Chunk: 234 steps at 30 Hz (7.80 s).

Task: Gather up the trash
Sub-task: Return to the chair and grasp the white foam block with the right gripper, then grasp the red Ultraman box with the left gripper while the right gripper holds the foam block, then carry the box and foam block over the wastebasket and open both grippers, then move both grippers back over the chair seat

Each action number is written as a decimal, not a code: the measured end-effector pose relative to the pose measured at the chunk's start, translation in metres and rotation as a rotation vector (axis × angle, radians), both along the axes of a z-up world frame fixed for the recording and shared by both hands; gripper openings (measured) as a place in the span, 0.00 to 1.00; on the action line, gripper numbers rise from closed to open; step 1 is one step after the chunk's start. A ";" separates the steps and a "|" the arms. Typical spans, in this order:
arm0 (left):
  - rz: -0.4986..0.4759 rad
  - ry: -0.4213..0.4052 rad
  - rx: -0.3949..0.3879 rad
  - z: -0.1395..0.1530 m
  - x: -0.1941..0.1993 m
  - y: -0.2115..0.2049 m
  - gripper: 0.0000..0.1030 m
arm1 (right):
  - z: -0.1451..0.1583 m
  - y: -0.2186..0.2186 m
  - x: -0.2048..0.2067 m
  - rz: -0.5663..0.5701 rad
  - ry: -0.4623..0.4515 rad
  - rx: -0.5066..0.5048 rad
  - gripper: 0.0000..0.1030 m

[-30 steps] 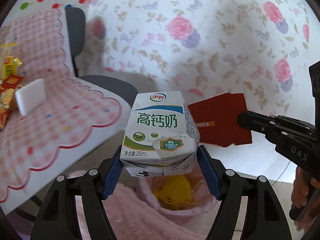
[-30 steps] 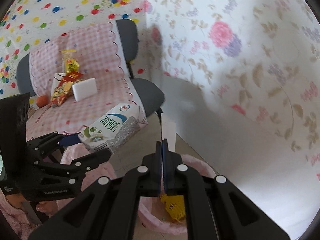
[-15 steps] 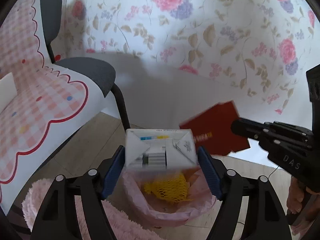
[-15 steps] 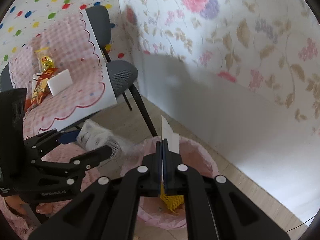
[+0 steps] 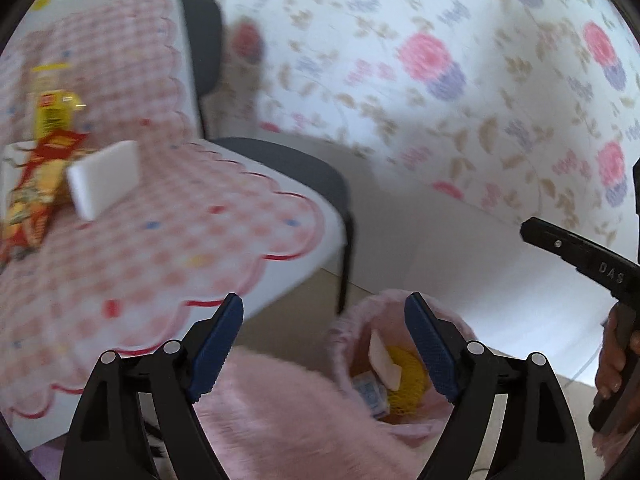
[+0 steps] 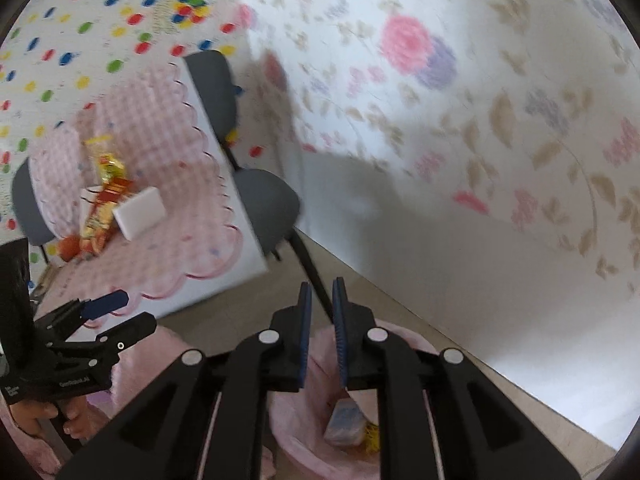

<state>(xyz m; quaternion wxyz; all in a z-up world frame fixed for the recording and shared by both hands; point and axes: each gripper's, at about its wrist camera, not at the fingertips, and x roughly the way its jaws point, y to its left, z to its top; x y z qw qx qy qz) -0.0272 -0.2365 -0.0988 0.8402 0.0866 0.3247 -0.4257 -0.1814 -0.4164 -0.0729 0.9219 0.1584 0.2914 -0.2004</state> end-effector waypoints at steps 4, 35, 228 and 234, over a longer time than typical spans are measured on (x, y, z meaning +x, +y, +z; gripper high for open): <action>0.080 -0.019 -0.005 0.011 0.010 0.035 0.80 | 0.008 0.016 0.020 0.076 -0.019 0.012 0.11; 0.677 -0.001 0.046 0.034 0.151 0.232 0.86 | 0.030 0.162 0.263 0.398 -0.005 -0.098 0.66; 0.571 -0.013 0.004 0.052 0.094 0.202 0.58 | 0.046 0.122 0.181 0.483 -0.032 -0.049 0.50; 0.650 -0.025 0.012 0.069 0.128 0.231 0.58 | 0.056 0.138 0.230 0.550 -0.047 -0.032 0.42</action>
